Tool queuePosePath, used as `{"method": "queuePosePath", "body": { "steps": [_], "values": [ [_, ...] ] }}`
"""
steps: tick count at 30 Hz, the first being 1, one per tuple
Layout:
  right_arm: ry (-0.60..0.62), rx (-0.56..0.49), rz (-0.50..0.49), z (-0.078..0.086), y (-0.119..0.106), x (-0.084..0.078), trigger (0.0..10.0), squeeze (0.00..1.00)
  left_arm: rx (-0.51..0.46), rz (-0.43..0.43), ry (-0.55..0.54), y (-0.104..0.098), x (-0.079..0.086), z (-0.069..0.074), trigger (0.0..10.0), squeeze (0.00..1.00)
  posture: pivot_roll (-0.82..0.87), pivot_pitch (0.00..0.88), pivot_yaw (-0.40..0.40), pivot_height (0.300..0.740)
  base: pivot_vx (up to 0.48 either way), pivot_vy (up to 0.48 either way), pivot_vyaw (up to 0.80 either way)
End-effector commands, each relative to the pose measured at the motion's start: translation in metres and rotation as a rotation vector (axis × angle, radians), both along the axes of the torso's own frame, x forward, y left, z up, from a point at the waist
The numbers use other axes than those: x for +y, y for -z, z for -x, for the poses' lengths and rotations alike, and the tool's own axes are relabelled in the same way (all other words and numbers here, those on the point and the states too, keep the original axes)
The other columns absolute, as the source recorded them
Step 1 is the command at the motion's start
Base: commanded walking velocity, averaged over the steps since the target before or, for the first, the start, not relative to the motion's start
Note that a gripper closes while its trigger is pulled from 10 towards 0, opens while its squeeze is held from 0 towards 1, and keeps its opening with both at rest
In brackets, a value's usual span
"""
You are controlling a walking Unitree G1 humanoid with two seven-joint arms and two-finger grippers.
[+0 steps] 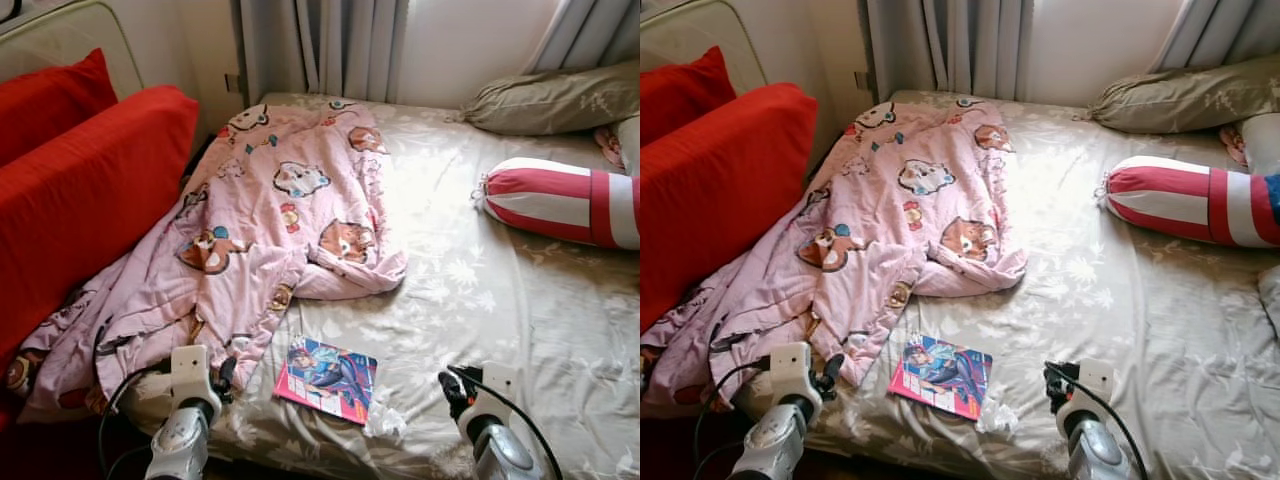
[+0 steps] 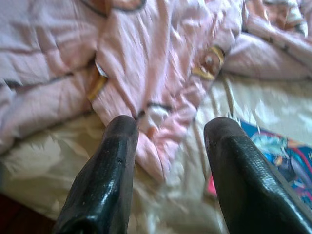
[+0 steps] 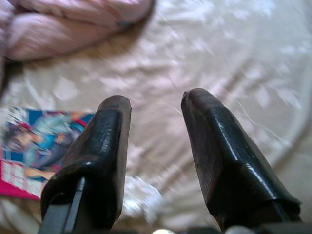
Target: Clean up the room
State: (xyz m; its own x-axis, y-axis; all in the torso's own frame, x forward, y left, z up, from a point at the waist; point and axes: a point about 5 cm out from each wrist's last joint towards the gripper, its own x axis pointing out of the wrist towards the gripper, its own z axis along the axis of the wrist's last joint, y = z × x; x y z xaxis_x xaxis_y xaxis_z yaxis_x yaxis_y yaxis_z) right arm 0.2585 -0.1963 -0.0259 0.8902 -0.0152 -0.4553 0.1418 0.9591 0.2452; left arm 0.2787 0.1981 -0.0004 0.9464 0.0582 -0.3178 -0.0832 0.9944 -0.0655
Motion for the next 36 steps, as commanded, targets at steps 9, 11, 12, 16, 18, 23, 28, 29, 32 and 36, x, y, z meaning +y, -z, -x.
{"method": "queuePosePath", "body": {
  "steps": [9, 11, 12, 16, 18, 23, 28, 29, 32, 36],
  "values": [
    [-0.01, -0.048, -0.024, -0.009, -0.008, 0.011, 10.0, 0.0, -0.069, -0.005, -0.021, -0.016, 0.011, -0.012, 10.0, 0.0, -0.01, 0.114, -0.07, 0.74, 0.0, 0.361, 0.0],
    [-0.004, -0.053, -0.024, -0.01, -0.008, 0.01, 10.0, 0.0, -0.08, -0.002, -0.026, -0.018, 0.012, -0.013, 10.0, 0.0, -0.02, 0.119, -0.069, 0.74, 0.0, 0.289, 0.0],
    [0.0, -0.057, -0.025, -0.01, -0.009, 0.01, 10.0, 0.0, -0.087, 0.001, -0.029, -0.019, 0.012, -0.014, 10.0, 0.0, -0.02, 0.12, -0.068, 0.74, 0.0, 0.289, 0.0],
    [0.05, -0.079, -0.032, -0.007, -0.01, -0.006, 10.0, 0.0, -0.108, 0.023, -0.036, -0.02, 0.008, -0.013, 10.0, 0.0, 0.0, 0.142, -0.044, 0.74, 0.0, 0.0, 0.0],
    [0.056, -0.079, -0.025, -0.002, -0.008, -0.016, 10.0, 0.0, -0.122, 0.019, -0.027, -0.021, 0.008, -0.013, 10.0, 0.0, 0.01, 0.155, -0.02, 0.74, 0.0, 0.0, 0.0],
    [0.101, -0.053, -0.03, 0.01, -0.004, -0.04, 10.0, 0.0, -0.137, 0.011, -0.009, -0.024, 0.011, -0.014, 10.0, 0.0, 0.0, 0.172, -0.001, 0.74, 0.0, 0.0, 0.0],
    [0.09, -0.042, -0.042, 0.013, 0.001, -0.027, 10.0, 0.0, -0.129, 0.013, -0.006, -0.019, 0.011, -0.007, 10.0, 0.0, 0.01, 0.179, -0.01, 0.74, 0.0, 0.0, 0.0],
    [0.085, -0.04, -0.042, 0.013, 0.002, -0.025, 10.0, 0.0, -0.128, 0.016, -0.007, -0.018, 0.011, -0.006, 10.0, 0.0, 0.01, 0.18, -0.01, 0.74, 0.0, 0.0, 0.0],
    [0.079, -0.031, -0.041, 0.015, 0.004, -0.02, 10.0, 0.0, -0.124, 0.02, -0.004, -0.016, 0.008, -0.003, 10.0, 0.0, 0.01, 0.192, -0.017, 0.74, 0.0, 0.0, 0.0],
    [0.064, -0.064, -0.023, 0.011, 0.0, -0.018, 10.0, 0.0, -0.119, 0.034, -0.012, -0.011, 0.005, 0.003, 10.0, 0.0, 0.02, 0.2, -0.018, 0.74, 0.0, 0.0, 0.0]
  ]
}}
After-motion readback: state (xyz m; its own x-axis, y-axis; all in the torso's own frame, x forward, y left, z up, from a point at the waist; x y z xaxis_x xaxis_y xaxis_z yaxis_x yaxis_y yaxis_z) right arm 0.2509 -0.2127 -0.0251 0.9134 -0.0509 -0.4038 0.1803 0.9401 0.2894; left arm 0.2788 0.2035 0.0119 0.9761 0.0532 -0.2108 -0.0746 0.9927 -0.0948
